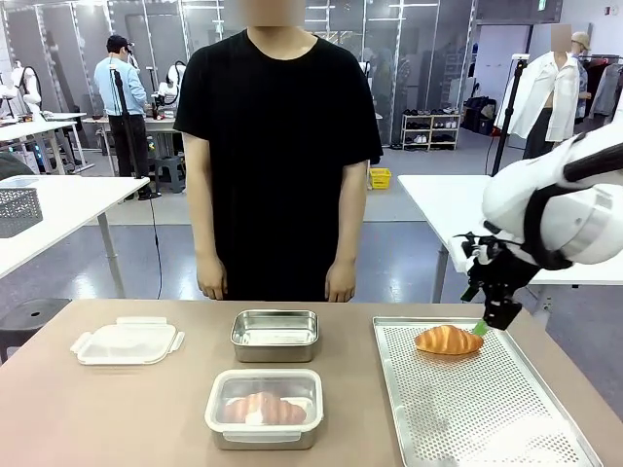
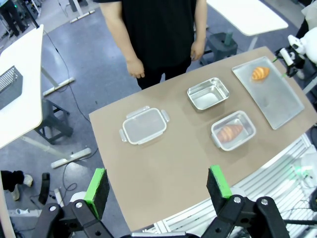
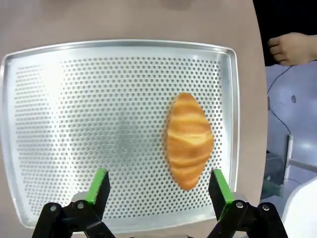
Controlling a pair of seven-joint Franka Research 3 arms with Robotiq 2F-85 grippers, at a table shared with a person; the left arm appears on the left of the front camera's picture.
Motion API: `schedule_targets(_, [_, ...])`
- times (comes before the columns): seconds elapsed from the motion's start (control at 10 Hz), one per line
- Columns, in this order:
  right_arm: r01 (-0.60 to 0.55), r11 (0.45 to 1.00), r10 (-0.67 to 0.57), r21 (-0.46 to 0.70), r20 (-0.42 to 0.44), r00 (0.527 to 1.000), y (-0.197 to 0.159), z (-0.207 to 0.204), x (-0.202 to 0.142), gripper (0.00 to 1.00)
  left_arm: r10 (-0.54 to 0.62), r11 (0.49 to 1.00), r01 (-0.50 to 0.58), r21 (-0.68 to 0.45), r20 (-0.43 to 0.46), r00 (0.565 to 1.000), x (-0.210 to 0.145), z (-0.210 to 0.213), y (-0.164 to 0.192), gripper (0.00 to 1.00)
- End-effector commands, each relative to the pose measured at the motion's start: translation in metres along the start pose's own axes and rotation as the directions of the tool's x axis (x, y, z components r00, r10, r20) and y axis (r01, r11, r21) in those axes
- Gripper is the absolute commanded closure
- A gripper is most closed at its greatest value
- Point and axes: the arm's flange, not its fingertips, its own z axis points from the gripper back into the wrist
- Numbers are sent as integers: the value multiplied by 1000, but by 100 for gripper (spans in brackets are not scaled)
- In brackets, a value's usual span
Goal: Place the bread into the airtight container.
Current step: Pick up a Butter Roll and place it into an empty Airtight Container.
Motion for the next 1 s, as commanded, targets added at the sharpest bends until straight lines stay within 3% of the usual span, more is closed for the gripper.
schedule_targets(0.0, [32,999,-34,-27,-60,998,-20,-24,7,0,1,1000,-1,-4,1,1000,0,1,0,0])
schedule_targets(0.4, [31,998,-37,-46,-126,991,-34,-70,5,0,1,1000,-1,-4,1,1000,0,1,0,0])
schedule_targets(0.9, [55,998,-60,-37,-151,987,-46,-96,0,0,1,1000,-1,-4,1,1000,0,1,0,0])
